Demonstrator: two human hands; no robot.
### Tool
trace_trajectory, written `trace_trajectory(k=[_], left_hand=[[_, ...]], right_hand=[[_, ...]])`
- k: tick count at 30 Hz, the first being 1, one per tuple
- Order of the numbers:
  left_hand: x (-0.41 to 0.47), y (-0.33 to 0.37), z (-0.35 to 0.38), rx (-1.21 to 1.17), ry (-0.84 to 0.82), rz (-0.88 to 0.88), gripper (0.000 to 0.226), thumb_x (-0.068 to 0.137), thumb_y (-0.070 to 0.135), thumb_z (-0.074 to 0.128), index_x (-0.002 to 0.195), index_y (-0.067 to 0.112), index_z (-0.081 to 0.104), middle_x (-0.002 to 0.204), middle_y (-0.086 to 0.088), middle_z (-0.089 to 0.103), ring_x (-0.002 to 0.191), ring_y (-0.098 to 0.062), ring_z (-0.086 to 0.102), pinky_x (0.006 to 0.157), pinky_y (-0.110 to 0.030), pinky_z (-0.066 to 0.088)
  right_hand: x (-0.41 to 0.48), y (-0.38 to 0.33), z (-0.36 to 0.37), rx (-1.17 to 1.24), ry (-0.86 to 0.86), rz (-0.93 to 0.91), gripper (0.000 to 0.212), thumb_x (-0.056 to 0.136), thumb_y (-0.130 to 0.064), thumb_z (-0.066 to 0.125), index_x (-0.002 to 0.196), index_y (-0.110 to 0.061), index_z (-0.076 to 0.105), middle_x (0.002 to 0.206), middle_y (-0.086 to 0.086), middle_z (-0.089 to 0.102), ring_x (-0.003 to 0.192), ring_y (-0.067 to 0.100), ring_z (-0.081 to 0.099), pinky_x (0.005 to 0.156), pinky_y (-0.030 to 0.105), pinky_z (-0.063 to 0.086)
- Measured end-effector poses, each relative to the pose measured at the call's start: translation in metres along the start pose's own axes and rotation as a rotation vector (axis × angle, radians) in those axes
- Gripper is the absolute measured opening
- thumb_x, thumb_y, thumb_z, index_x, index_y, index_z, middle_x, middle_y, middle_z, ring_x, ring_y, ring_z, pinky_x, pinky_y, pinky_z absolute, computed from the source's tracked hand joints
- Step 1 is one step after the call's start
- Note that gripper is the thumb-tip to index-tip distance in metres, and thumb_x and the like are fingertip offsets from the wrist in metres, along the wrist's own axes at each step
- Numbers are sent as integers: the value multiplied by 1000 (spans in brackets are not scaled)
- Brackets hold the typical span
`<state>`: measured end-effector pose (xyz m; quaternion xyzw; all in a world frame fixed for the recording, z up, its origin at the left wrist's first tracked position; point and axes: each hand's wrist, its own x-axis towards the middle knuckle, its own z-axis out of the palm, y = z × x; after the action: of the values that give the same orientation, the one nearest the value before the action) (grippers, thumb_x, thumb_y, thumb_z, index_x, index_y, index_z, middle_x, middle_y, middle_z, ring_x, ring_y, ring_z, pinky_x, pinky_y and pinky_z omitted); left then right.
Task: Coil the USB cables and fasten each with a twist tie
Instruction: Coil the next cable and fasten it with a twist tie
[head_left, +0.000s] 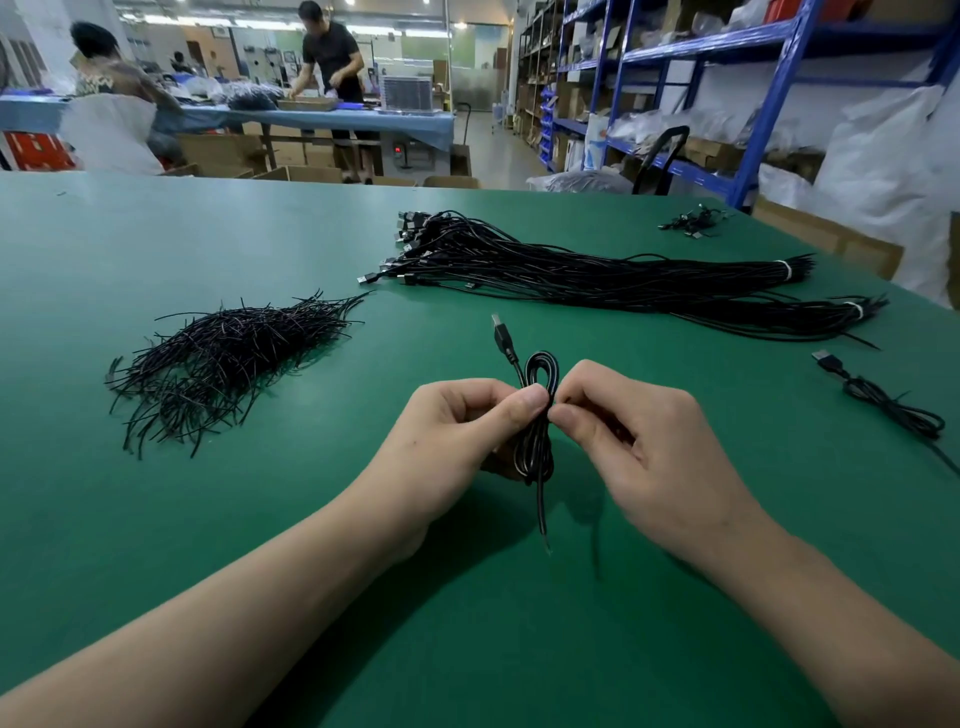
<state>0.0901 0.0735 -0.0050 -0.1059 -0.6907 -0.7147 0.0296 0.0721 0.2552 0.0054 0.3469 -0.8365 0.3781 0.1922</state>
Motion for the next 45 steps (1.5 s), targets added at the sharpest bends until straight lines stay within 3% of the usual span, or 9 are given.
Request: trace_trajectory(k=[4,12,18,24,32,34,37,40,45], left_hand=[[-1,-1,5,-105,45,-54,39,81,36,69,103,4,67,69,-5,68,59,-16,64,79,-43,58],[-3,-5,7,101,115,287,32,97,7,62,119,21,43,87,-2,74,78,-21,74,81,-29,57],[0,-2,0,658,154,581,24,84,12,79,107,19,75,89,9,69,83,-12,67,75,-30,54],[1,2,-4,587,241,463,9,79,40,78,83,33,77,86,11,68,87,-11,64,76,-18,45],[3,-2,-4,212,58,189,26,89,38,71,74,17,69,72,-14,69,68,-31,61,69,-40,50],[2,-1,-2,166,34,168,21,92,33,69,76,19,69,68,2,69,64,-14,63,67,-24,51],[2,-1,0,15,38,83,27,87,37,73,98,13,67,71,-7,66,62,-16,60,73,-36,51],[3,-1,-2,-46,31,89,28,92,31,68,115,18,58,69,-4,65,61,-19,62,75,-44,53],[2,-3,-5,155,-45,233,32,103,1,52,127,19,58,82,-3,71,75,-21,72,73,-22,53]], right_hand=[[0,1,1,-33,21,10,20,101,-27,56,82,-20,54,60,-8,42,54,14,39,53,24,31],[3,4,3,699,23,473,24,103,-19,55,83,-6,52,59,3,40,50,20,35,41,21,27],[2,2,6,898,-60,556,21,100,-19,56,80,-12,54,60,6,40,45,12,31,39,15,28],[2,0,9,684,-44,350,19,104,-11,51,88,-1,51,61,5,37,50,20,26,43,26,23],[1,0,0,55,-9,50,22,102,-24,57,82,-18,52,60,-1,41,53,12,36,51,23,29],[2,0,-2,-73,14,-4,20,100,-29,55,82,-21,51,60,-6,42,55,17,40,52,26,32],[2,-2,-4,-178,28,-63,19,100,-30,54,82,-25,50,62,-11,43,58,17,42,53,33,38],[0,0,-1,94,-6,58,22,102,-23,56,80,-24,49,59,-4,42,51,11,39,51,24,34],[3,5,0,731,-92,492,21,100,-19,57,82,-9,50,58,2,44,42,15,38,43,18,29]])
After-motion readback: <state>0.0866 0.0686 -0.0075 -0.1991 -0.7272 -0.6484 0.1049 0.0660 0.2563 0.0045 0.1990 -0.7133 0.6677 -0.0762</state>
